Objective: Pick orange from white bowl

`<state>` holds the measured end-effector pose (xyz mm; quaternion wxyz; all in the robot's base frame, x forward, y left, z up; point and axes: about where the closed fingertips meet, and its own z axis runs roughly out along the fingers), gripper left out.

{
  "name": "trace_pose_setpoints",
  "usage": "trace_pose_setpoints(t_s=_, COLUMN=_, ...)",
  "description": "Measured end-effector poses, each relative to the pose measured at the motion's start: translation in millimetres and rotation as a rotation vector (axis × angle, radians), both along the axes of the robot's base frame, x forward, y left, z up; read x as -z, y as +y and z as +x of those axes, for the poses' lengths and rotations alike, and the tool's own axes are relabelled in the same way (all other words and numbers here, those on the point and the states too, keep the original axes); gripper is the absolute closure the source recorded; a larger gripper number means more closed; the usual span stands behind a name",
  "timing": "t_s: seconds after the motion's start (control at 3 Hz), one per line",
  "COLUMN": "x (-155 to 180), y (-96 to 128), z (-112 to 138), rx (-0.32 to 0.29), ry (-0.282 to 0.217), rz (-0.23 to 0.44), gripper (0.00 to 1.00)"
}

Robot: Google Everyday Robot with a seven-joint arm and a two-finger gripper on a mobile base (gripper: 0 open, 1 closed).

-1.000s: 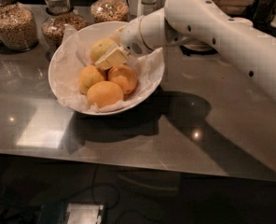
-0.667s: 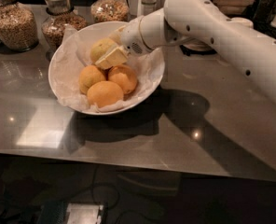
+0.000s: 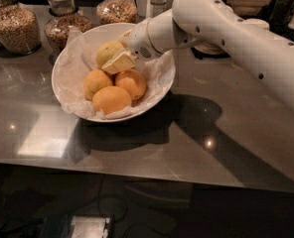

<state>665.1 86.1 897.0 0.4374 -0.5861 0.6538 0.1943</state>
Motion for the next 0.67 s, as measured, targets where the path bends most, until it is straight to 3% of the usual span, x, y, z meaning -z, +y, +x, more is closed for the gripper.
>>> trace_pose_setpoints(t_s=0.33, x=5.5, y=-8.7, z=-9.3, rx=0.007, ry=0.004, rz=-0.032, gripper=0.96)
trace_pose_setpoints(t_s=0.67, x=2.8, y=-8.3, z=-9.5, rx=0.007, ry=0.004, rz=-0.031, gripper=1.00)
